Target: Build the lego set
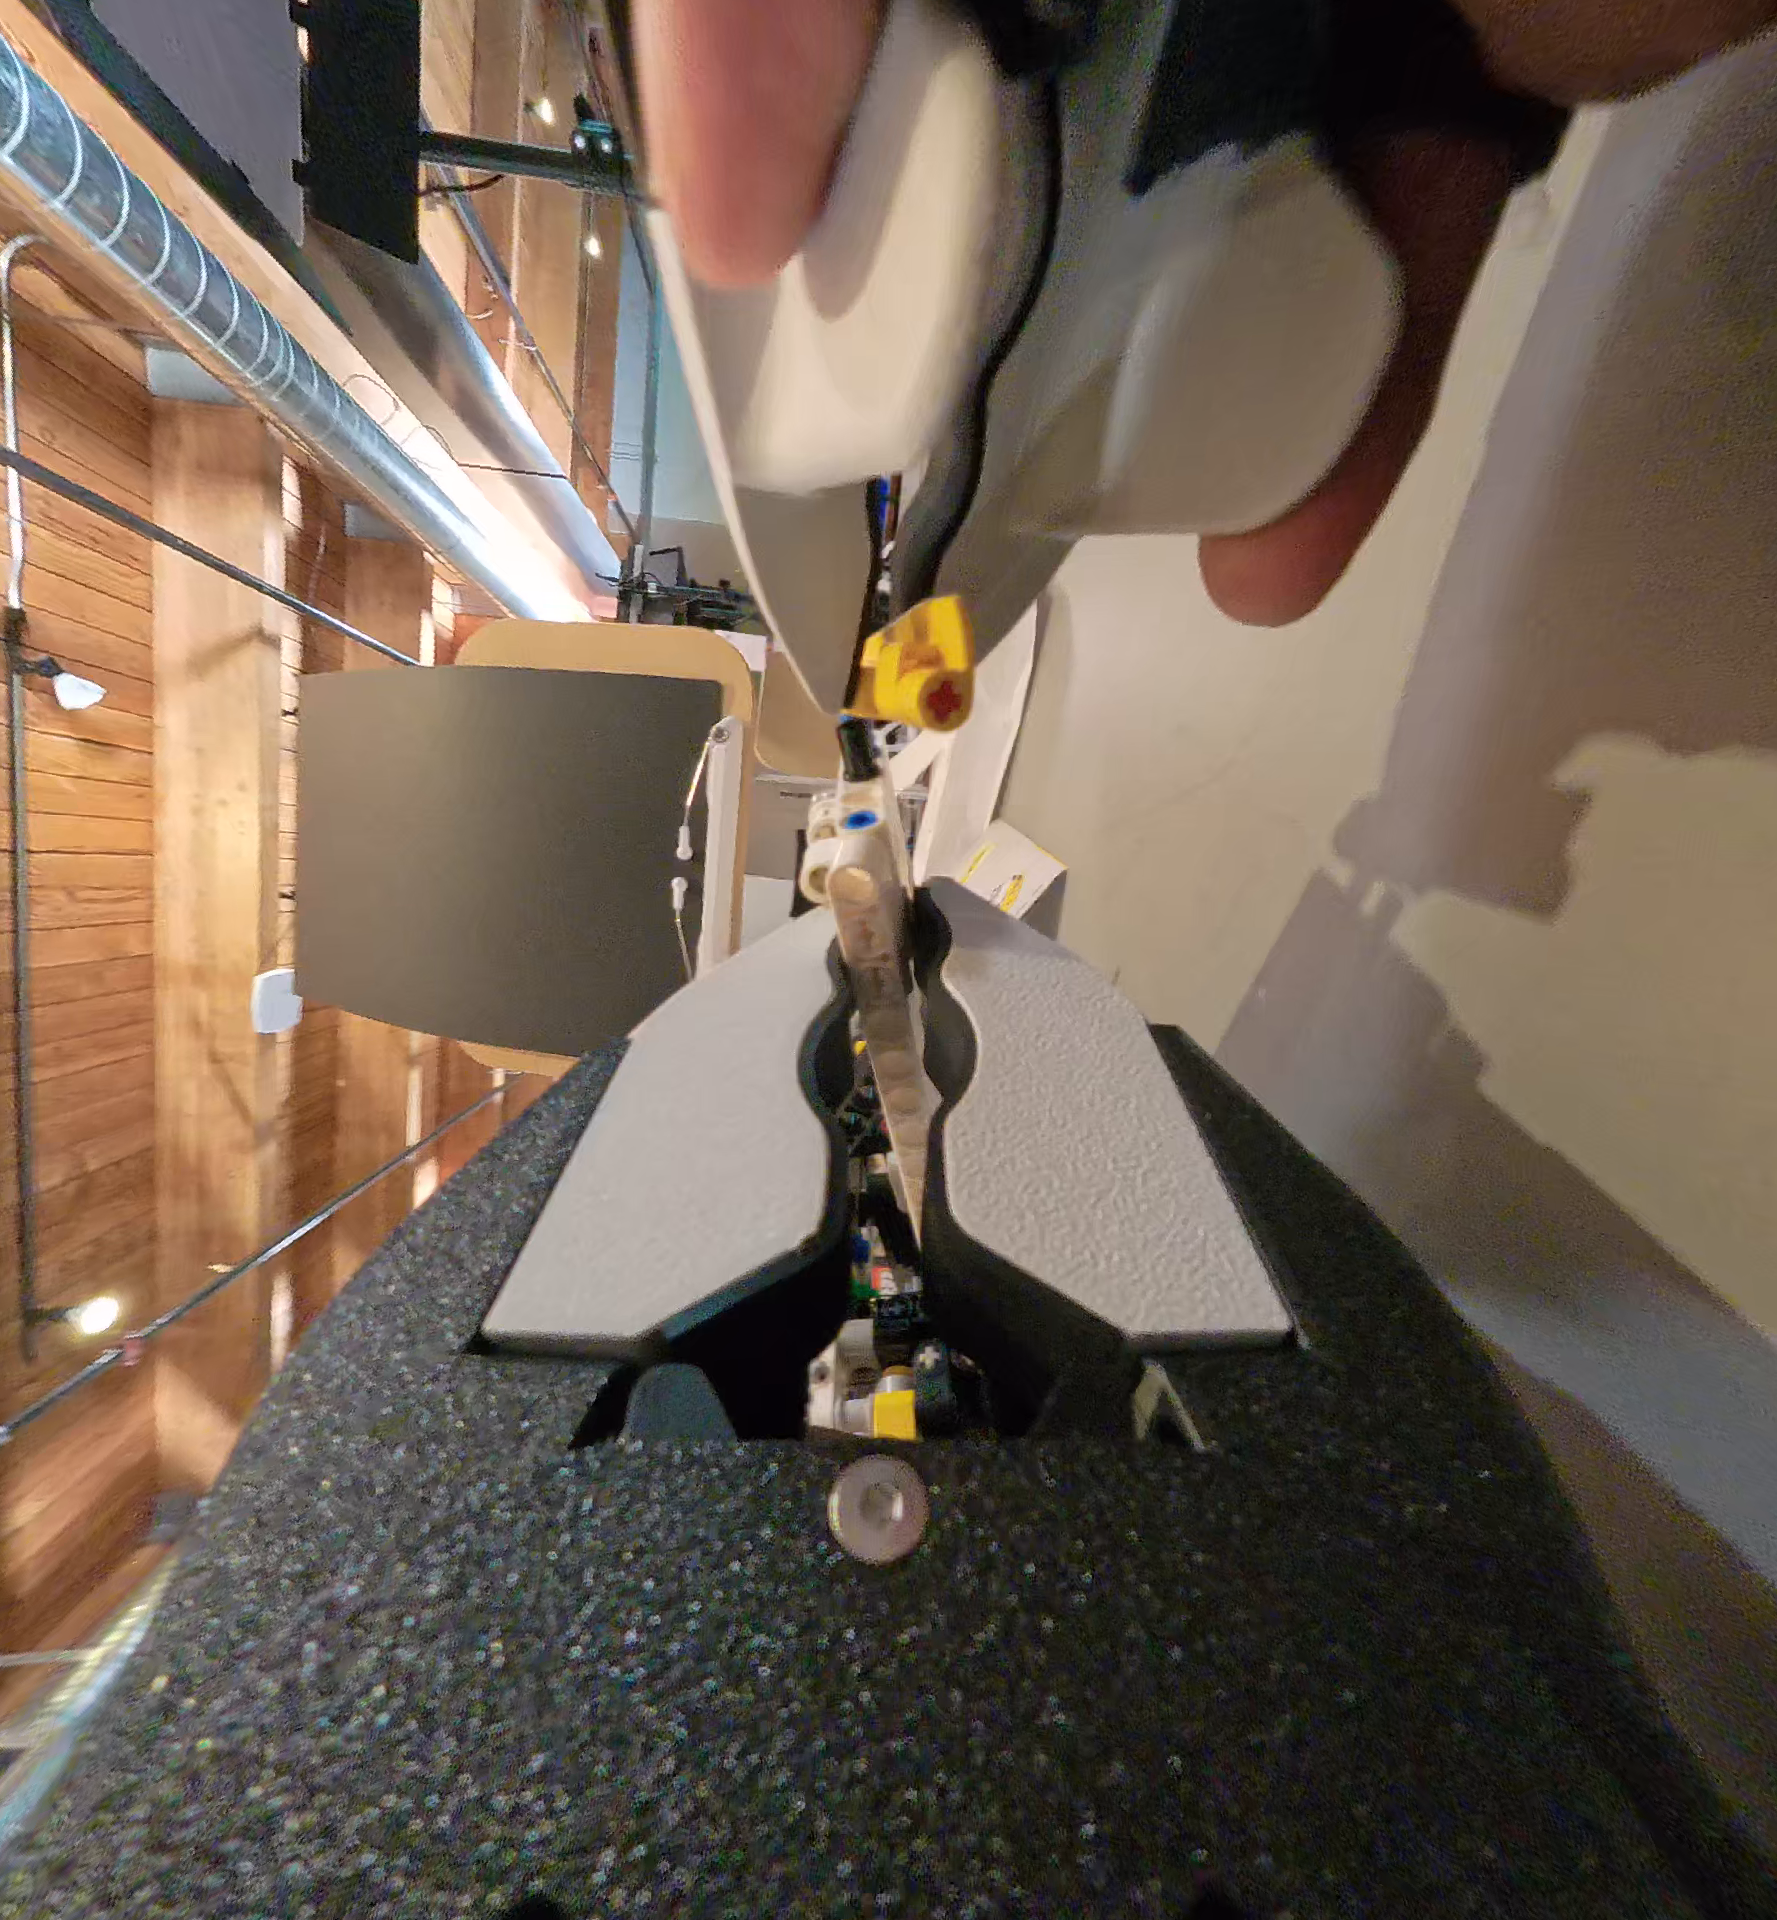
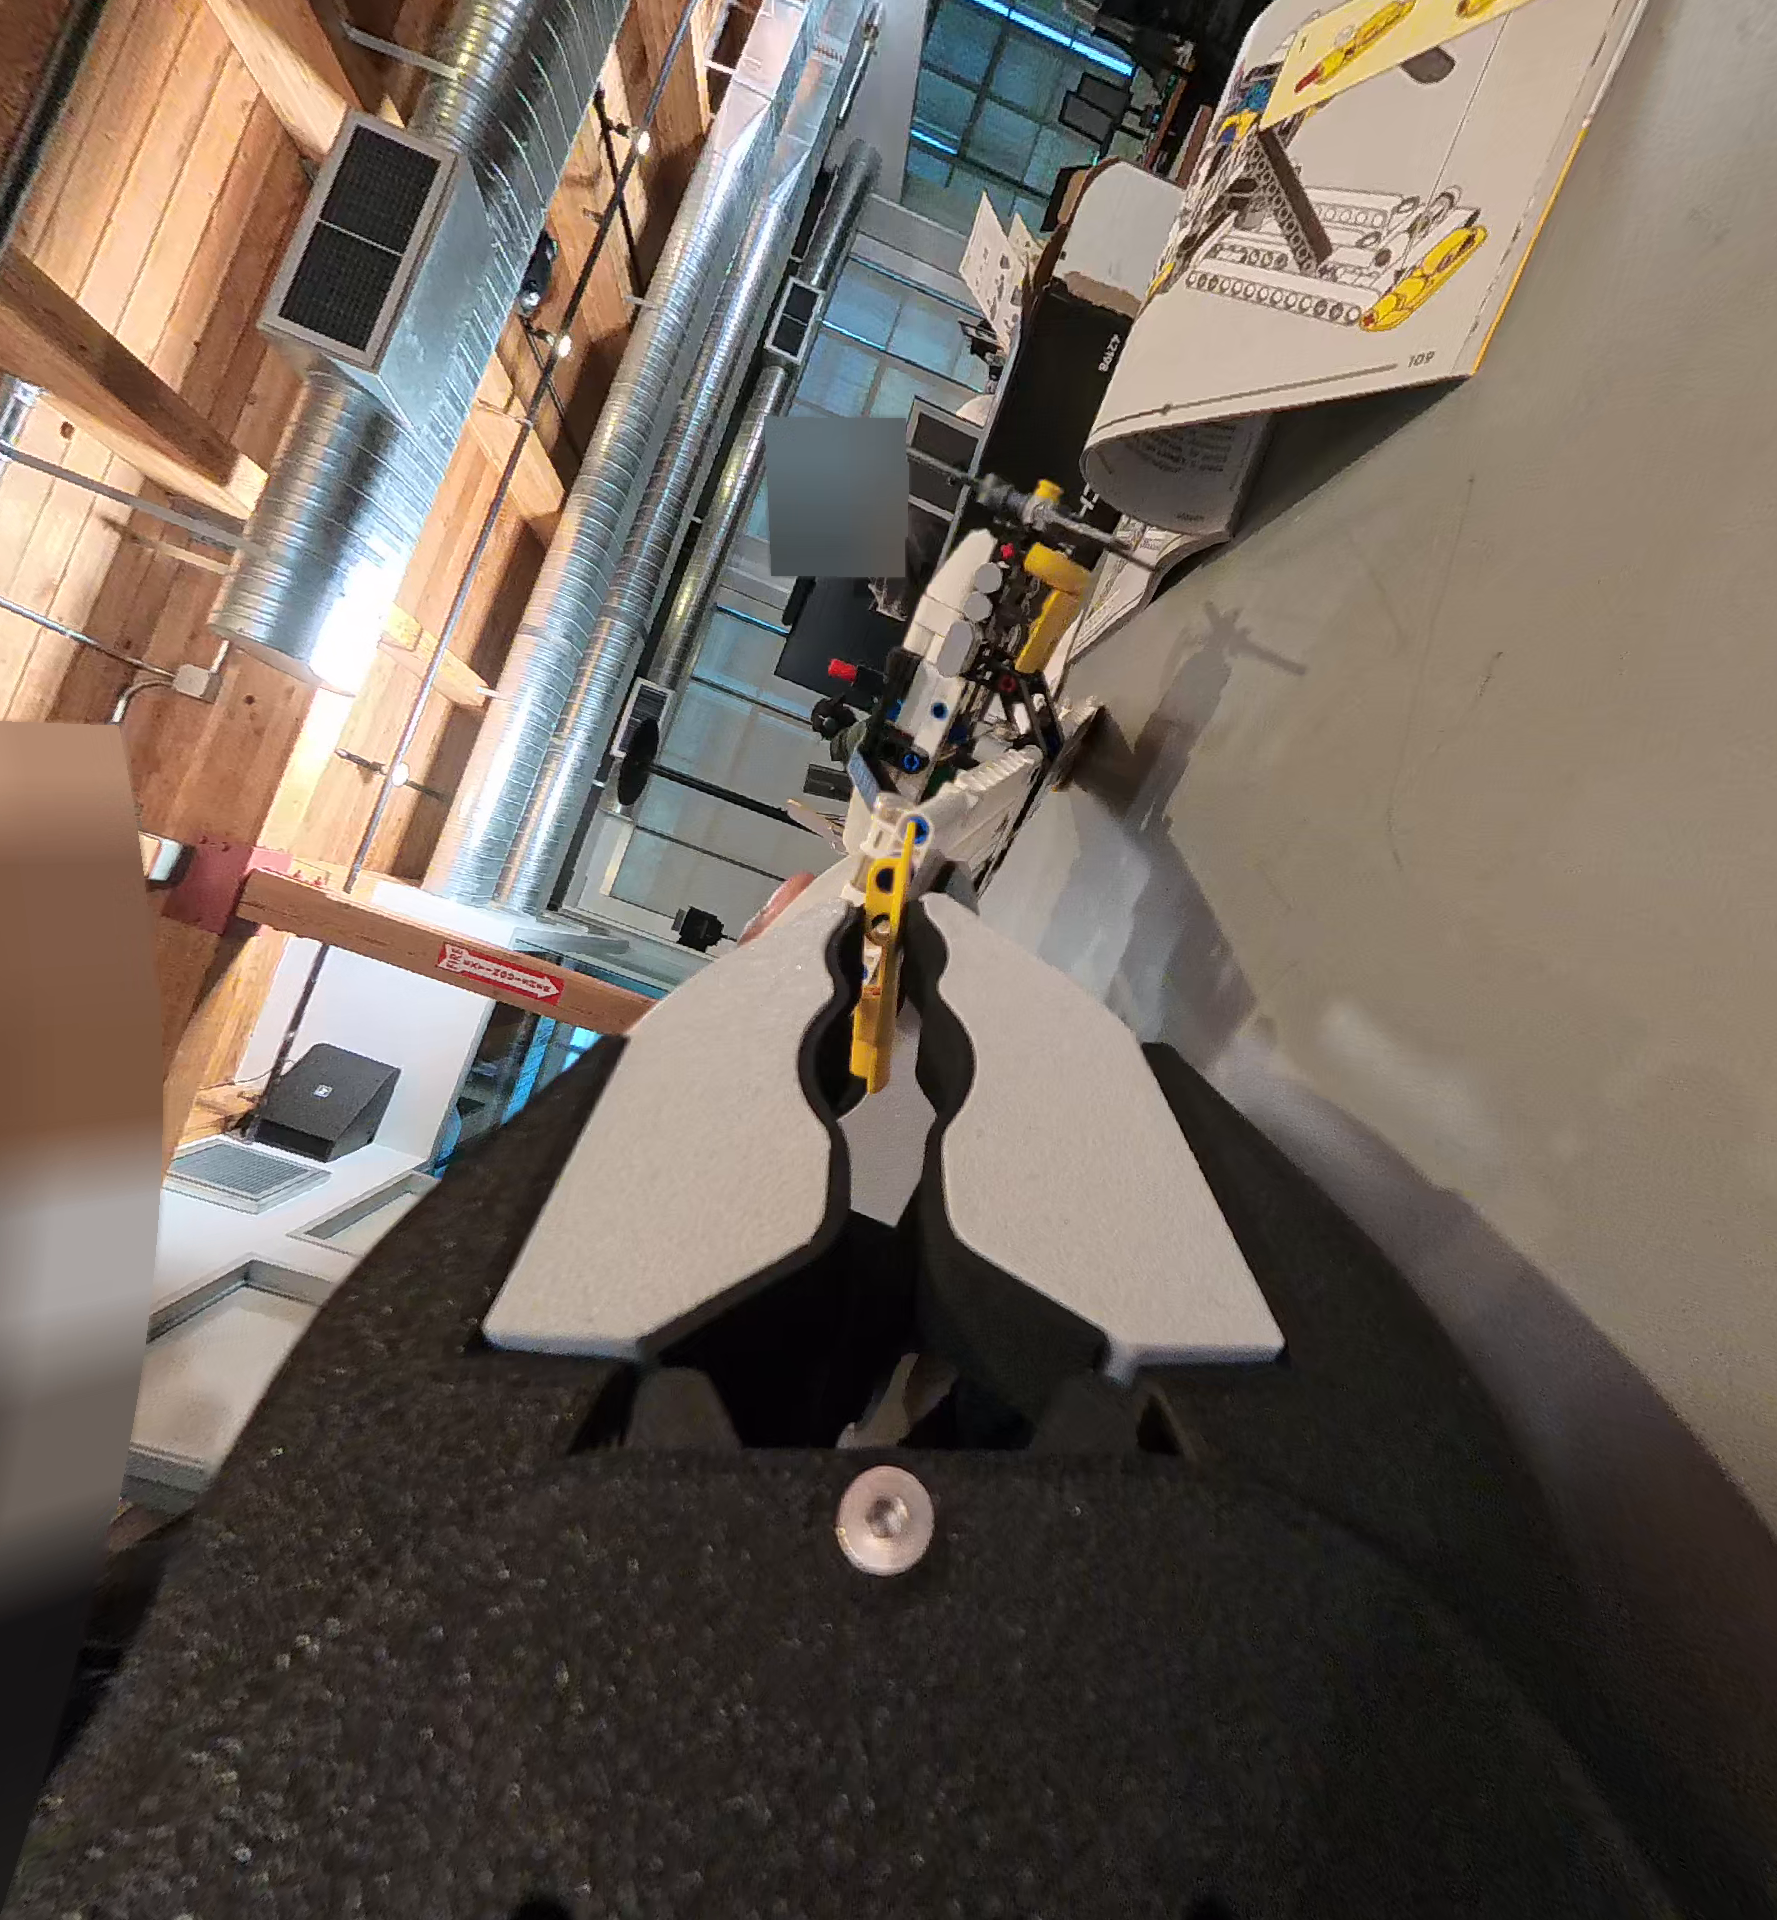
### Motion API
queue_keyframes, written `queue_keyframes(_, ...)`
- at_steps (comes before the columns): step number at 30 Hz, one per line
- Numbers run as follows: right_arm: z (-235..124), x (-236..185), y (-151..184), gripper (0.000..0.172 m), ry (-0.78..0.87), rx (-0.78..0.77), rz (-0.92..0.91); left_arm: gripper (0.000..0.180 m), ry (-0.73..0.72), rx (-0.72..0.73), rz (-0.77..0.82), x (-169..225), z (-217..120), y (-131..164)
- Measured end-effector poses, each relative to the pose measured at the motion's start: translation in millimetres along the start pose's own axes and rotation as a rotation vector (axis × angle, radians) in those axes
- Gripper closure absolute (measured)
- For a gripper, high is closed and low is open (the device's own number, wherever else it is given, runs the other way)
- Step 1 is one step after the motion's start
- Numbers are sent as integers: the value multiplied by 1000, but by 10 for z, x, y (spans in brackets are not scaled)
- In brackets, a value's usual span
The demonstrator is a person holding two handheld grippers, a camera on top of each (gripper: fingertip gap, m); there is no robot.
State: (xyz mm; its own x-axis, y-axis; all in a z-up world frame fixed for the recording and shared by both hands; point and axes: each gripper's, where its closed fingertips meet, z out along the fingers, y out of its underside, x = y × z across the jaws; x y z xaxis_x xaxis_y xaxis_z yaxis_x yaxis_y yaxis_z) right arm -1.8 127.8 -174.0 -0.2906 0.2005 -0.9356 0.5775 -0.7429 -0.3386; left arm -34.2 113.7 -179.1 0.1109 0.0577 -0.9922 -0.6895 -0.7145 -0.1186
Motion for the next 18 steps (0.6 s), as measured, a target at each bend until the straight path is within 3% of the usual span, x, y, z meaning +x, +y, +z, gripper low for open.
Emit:
queue_keyframes(11, -27, 145, 96, 165, 152, -110, -41, 171, -39, -8, 249, 134, -29, 19)
queue_keyframes(18, -65, 169, 172, 164, 150, -203, 145, 173, -43, 0, 328, 200, -67, -9)
